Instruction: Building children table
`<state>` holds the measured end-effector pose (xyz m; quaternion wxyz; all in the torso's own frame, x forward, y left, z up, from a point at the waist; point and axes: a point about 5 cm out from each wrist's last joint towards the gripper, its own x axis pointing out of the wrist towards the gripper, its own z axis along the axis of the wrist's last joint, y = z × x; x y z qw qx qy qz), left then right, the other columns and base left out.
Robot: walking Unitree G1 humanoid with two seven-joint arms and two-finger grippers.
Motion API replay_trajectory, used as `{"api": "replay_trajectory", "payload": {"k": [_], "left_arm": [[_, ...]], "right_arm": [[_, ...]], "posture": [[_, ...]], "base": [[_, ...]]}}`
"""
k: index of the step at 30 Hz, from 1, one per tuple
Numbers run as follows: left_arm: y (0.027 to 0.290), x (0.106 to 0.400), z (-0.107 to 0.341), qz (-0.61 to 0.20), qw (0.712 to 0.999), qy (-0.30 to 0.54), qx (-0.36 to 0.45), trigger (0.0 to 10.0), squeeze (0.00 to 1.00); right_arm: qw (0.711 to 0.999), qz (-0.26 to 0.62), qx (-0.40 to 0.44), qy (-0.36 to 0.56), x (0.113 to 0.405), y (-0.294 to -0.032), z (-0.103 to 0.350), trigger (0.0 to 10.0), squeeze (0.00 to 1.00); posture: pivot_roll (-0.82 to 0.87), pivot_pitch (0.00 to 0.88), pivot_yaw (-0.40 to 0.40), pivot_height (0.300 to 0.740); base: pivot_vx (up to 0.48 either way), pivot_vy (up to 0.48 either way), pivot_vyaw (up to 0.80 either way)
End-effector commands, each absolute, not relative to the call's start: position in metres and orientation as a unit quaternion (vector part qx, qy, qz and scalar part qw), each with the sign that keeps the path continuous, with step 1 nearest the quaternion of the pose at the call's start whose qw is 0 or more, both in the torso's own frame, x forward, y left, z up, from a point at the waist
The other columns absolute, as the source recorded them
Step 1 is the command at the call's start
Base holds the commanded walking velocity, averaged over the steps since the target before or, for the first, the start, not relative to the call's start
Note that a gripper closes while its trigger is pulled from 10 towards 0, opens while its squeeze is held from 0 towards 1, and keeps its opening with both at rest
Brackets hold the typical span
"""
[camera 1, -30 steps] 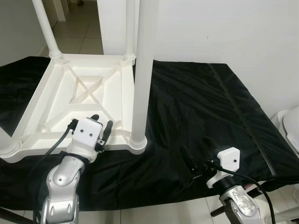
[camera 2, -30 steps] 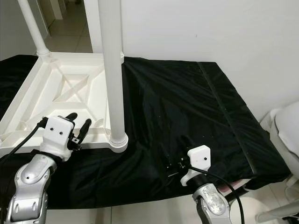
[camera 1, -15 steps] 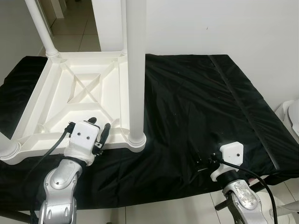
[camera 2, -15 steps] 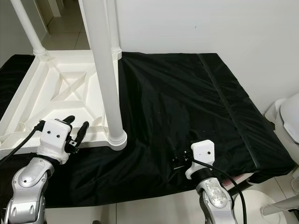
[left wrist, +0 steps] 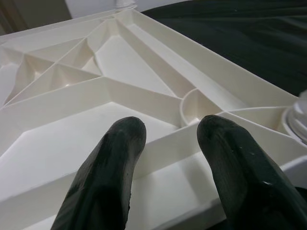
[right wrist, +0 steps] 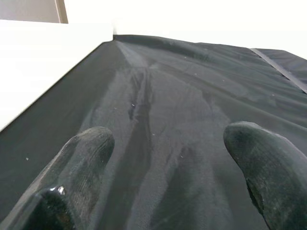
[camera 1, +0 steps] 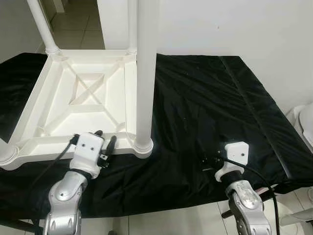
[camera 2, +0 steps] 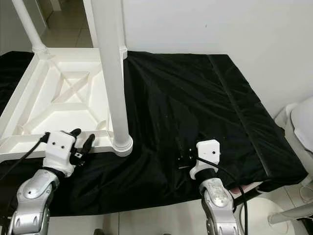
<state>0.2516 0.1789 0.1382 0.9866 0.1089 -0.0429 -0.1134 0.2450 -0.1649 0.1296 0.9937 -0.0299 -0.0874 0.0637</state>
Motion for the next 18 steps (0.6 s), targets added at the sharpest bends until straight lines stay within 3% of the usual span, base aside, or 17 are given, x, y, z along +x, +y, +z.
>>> {"api": "replay_trajectory", "payload": {"k": [1, 18], "left_arm": [[0.1863, 0.2528, 0.1378, -0.043, 0.994, -0.041, 0.093, 10.0, 0.0], [0.1843, 0.2608, 0.141, -0.036, 0.995, -0.057, 0.069, 10.0, 0.0]], "right_arm": [[0.995, 0.051, -0.035, -0.08, 0.2463, -0.1688, 0.1253, 10.0, 0.0], [0.994, 0.049, -0.04, -0.084, 0.2543, -0.1685, 0.1252, 10.0, 0.0]], "posture": [[0.0, 0.073, -0.027, 0.74], [0.01, 0.053, -0.051, 0.74]], "base": [[0.0, 0.0, 0.0], [0.0, 0.0, 0.0]]}}
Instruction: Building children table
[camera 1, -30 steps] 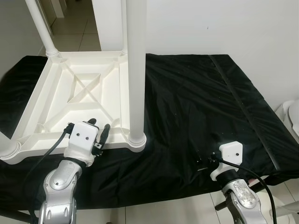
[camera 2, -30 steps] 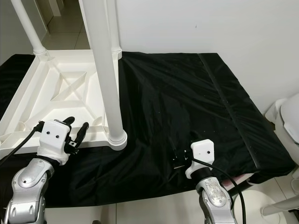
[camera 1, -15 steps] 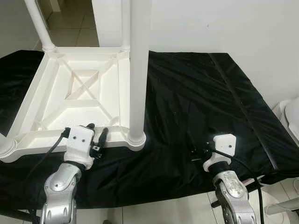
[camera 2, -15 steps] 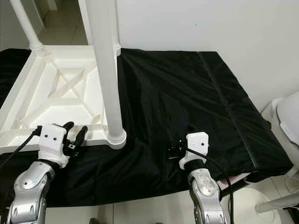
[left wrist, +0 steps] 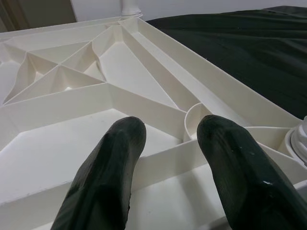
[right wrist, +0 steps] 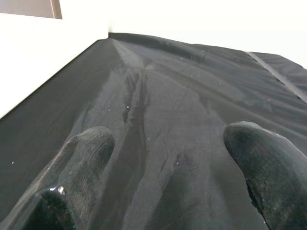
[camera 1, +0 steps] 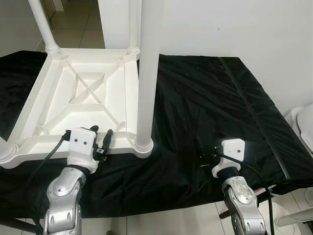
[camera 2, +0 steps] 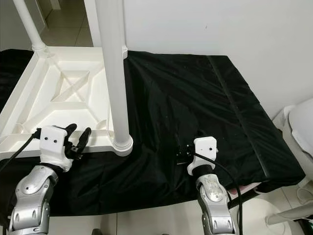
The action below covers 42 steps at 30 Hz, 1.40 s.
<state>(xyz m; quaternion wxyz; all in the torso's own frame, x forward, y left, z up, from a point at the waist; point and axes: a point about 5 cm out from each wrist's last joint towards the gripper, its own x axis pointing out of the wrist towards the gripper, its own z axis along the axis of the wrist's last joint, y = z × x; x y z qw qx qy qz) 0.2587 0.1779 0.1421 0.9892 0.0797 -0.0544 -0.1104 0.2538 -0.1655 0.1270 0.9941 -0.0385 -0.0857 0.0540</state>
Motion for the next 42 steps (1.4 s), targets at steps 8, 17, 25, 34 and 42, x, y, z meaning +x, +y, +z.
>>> {"api": "replay_trajectory", "payload": {"k": [8, 17, 25, 34, 42], "left_arm": [[0.182, 0.261, 0.141, -0.043, 0.994, -0.065, 0.076, 10.0, 0.0], [0.182, 0.266, 0.14, -0.053, 0.994, -0.067, 0.074, 10.0, 0.0], [0.181, 0.268, 0.14, -0.059, 0.993, -0.066, 0.073, 10.0, 0.0], [0.18, 0.27, 0.139, -0.061, 0.994, -0.065, 0.07, 10.0, 0.0], [0.181, 0.269, 0.138, -0.057, 0.993, -0.068, 0.075, 10.0, 0.0]], "right_arm": [[0.993, 0.054, -0.036, -0.098, 0.248, -0.164, 0.125, 10.0, 0.0], [0.994, 0.037, -0.029, -0.099, 0.246, -0.163, 0.121, 10.0, 0.0], [0.994, 0.025, -0.032, -0.1, 0.242, -0.169, 0.118, 10.0, 0.0], [0.995, 0.012, -0.014, -0.101, 0.24, -0.172, 0.116, 10.0, 0.0], [0.995, 0.004, -0.017, -0.094, 0.236, -0.173, 0.109, 10.0, 0.0]], "posture": [[0.01, 0.04, -0.059, 0.74], [0.0, 0.025, -0.042, 0.74], [-0.01, 0.024, -0.035, 0.74], [-0.01, 0.023, -0.035, 0.74], [-0.01, 0.031, -0.038, 0.74]], "base": [[0.0, 0.0, 0.0], [0.0, 0.0, 0.61], [0.0, 0.0, 0.8], [0.0, 0.092, 0.0], [0.0, 0.126, 0.0]]}}
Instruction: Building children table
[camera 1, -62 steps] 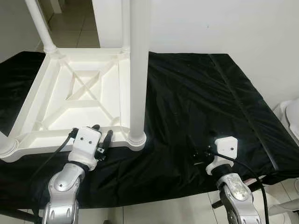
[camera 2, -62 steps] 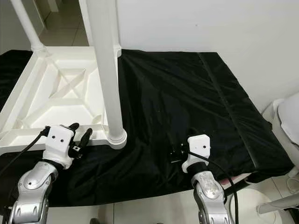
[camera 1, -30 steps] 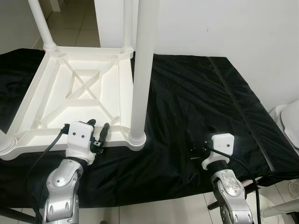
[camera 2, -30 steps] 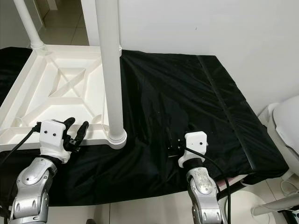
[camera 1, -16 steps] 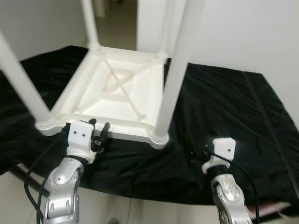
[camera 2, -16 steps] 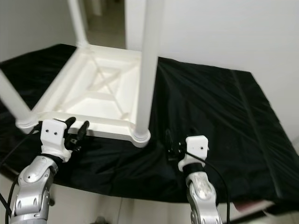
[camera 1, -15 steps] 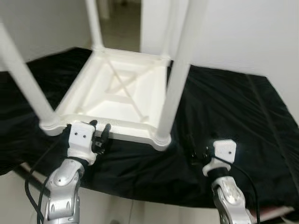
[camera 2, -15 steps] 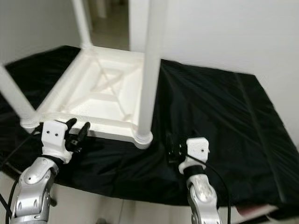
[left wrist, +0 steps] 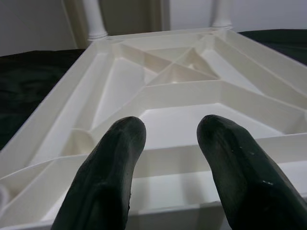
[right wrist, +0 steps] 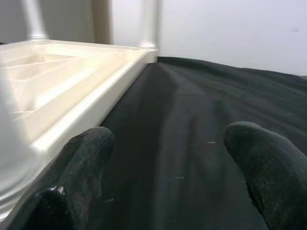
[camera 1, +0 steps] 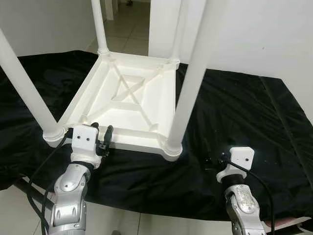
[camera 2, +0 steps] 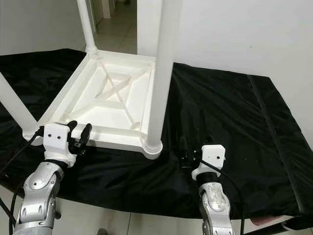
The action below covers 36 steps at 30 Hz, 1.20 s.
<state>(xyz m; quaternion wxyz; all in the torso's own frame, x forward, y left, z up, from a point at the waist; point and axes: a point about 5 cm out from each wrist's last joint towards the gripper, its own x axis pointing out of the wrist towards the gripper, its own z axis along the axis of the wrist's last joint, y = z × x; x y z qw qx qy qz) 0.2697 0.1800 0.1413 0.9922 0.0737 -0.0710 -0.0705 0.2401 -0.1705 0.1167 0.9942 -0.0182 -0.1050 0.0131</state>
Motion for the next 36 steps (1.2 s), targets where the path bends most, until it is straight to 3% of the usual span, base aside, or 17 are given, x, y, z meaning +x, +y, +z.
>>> {"api": "replay_trajectory", "payload": {"k": [1, 4, 10, 17, 32, 36], "left_arm": [[0.181, 0.269, 0.138, -0.057, 0.993, -0.068, 0.075, 10.0, 0.0], [0.181, 0.268, 0.138, -0.058, 0.993, -0.069, 0.078, 10.0, 0.0], [0.182, 0.261, 0.133, -0.061, 0.992, -0.062, 0.088, 10.0, 0.0], [0.182, 0.261, 0.131, -0.063, 0.994, -0.053, 0.068, 10.0, 0.0], [0.186, 0.265, 0.132, -0.061, 0.995, -0.052, 0.063, 10.0, 0.0], [0.186, 0.265, 0.133, -0.064, 0.993, -0.06, 0.078, 10.0, 0.0]], "right_arm": [[0.995, 0.004, -0.017, -0.094, 0.236, -0.173, 0.109, 10.0, 0.0], [0.996, -0.004, -0.019, -0.092, 0.234, -0.174, 0.107, 10.0, 0.0], [0.989, -0.112, -0.049, -0.088, 0.213, -0.194, 0.096, 10.0, 0.0], [0.987, -0.132, -0.041, -0.086, 0.207, -0.196, 0.095, 10.0, 0.0], [0.981, -0.166, -0.042, -0.087, 0.197, -0.199, 0.092, 10.0, 0.0], [0.98, -0.177, -0.049, -0.077, 0.191, -0.203, 0.085, 10.0, 0.0]], "posture": [[-0.01, 0.031, -0.038, 0.74], [-0.01, 0.031, -0.038, 0.74], [-0.01, 0.05, -0.02, 0.74], [-0.02, 0.057, -0.007, 0.74], [-0.04, 0.064, 0.007, 0.74], [-0.04, 0.06, 0.012, 0.74]], "base": [[0.0, 0.0, 0.0], [0.0, 0.0, 0.0], [0.0, 0.0, 0.0], [0.0, 0.0, 0.0], [0.0, 0.448, 0.0], [0.0, 0.0, 0.0]]}}
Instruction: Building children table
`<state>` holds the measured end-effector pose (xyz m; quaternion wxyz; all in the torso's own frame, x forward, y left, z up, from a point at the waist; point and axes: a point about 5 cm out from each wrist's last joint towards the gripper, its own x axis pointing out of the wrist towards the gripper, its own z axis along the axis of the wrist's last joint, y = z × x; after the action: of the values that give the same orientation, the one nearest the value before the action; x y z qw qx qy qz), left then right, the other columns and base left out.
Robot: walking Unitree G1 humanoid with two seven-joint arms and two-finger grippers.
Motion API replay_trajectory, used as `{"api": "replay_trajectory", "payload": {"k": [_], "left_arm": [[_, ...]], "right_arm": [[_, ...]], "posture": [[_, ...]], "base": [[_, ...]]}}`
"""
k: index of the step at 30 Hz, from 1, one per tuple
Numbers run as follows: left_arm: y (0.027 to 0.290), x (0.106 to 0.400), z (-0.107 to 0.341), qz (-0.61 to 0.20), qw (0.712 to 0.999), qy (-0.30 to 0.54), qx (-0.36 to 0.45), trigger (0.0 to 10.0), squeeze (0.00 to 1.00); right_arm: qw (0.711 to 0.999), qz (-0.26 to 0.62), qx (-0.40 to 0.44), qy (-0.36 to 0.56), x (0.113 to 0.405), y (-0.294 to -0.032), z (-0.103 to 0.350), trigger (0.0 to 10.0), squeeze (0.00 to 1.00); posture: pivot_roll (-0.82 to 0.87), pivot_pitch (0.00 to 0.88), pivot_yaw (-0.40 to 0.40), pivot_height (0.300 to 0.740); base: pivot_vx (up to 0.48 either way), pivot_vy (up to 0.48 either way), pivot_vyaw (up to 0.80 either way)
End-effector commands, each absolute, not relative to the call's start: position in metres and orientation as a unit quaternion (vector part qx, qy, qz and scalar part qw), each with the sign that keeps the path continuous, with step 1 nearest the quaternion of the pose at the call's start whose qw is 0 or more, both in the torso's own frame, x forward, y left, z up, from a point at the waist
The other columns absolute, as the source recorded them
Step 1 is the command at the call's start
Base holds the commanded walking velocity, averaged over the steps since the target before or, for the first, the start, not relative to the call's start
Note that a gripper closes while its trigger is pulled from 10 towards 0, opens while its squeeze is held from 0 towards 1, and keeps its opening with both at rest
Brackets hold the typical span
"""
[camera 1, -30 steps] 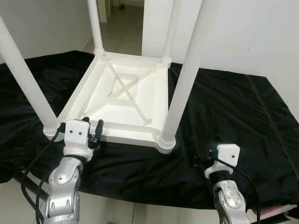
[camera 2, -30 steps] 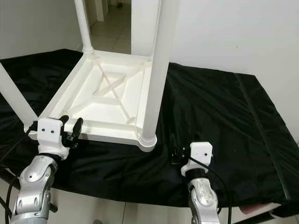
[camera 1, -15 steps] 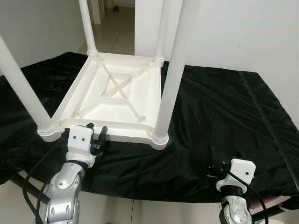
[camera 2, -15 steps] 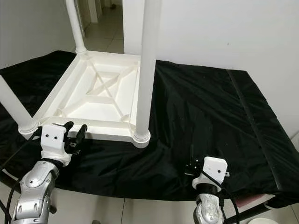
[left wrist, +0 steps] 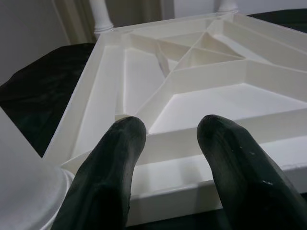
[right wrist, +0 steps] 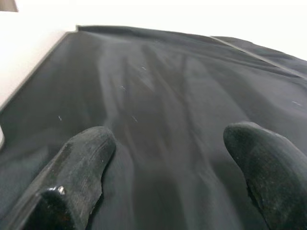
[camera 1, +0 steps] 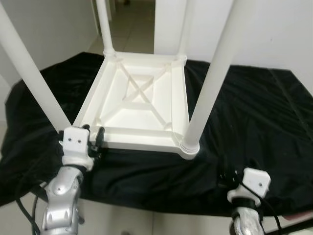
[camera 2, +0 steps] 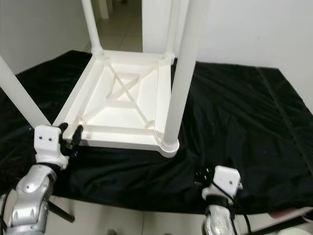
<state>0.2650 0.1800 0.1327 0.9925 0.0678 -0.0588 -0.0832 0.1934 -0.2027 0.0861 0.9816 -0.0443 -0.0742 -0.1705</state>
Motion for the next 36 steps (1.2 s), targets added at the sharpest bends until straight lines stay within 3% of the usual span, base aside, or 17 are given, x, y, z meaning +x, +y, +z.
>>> {"api": "replay_trajectory", "payload": {"k": [1, 13, 21, 36], "left_arm": [[0.186, 0.265, 0.133, -0.064, 0.993, -0.06, 0.08, 10.0, 0.0], [0.177, 0.263, 0.127, -0.099, 0.986, -0.056, 0.123, 10.0, 0.0], [0.138, 0.252, 0.129, -0.256, 0.957, -0.066, 0.116, 10.0, 0.0], [0.129, 0.237, 0.132, -0.366, 0.922, -0.065, 0.112, 10.0, 0.0]], "right_arm": [[0.979, -0.182, -0.054, -0.073, 0.189, -0.205, 0.082, 10.0, 0.0], [0.979, -0.191, -0.066, -0.041, 0.176, -0.217, 0.066, 10.0, 0.0], [0.987, -0.108, -0.09, -0.071, 0.182, -0.215, 0.085, 10.0, 0.0], [0.987, 0.029, -0.123, -0.103, 0.169, -0.195, 0.104, 10.0, 0.0]], "posture": [[-0.04, 0.06, 0.012, 0.74], [-0.05, 0.06, 0.022, 0.74], [-0.07, 0.063, 0.031, 0.74], [-0.07, 0.059, 0.038, 0.74]], "base": [[0.0, 0.0, 0.0], [0.0, 0.0, 0.0], [0.0, 0.0, 0.0], [0.0, 0.0, 0.0]]}}
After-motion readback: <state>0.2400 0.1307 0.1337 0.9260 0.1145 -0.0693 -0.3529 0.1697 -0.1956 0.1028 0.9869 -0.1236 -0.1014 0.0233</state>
